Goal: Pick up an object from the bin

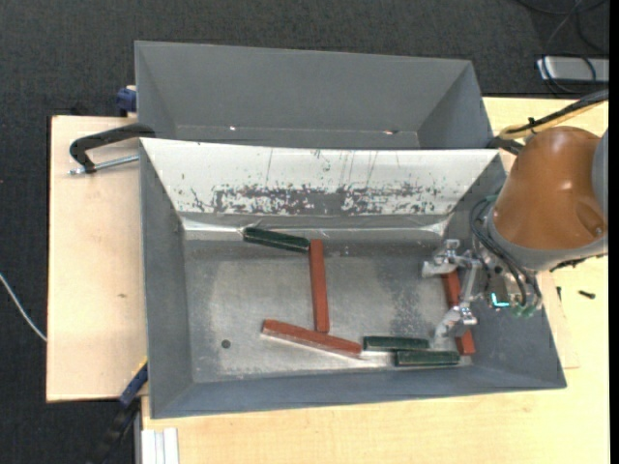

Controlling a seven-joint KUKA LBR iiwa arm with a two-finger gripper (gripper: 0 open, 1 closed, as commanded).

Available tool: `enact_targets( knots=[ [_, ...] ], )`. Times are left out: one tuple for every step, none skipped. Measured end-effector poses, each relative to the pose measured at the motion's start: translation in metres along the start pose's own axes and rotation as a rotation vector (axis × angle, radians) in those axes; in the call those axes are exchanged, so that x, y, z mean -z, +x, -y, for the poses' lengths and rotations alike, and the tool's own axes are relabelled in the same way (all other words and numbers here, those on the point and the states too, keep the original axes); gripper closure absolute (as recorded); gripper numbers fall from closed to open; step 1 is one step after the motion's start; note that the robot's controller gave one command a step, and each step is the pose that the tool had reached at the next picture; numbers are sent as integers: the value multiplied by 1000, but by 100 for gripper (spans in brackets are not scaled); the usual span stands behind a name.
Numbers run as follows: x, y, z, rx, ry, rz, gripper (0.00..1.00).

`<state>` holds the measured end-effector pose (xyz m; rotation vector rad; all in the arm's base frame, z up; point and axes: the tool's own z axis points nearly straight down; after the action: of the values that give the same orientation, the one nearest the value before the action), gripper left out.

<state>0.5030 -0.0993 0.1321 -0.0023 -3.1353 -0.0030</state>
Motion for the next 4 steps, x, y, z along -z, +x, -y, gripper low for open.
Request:
enact_targets(
  knots=[
    [3, -2, 0, 1, 1, 7, 0],
    [-22, -3, -20, 101, 5, 14, 0],
    [-43, -4, -37, 160, 1, 7, 0],
    [-46, -2, -42, 236, 8, -6, 100]
  ],
)
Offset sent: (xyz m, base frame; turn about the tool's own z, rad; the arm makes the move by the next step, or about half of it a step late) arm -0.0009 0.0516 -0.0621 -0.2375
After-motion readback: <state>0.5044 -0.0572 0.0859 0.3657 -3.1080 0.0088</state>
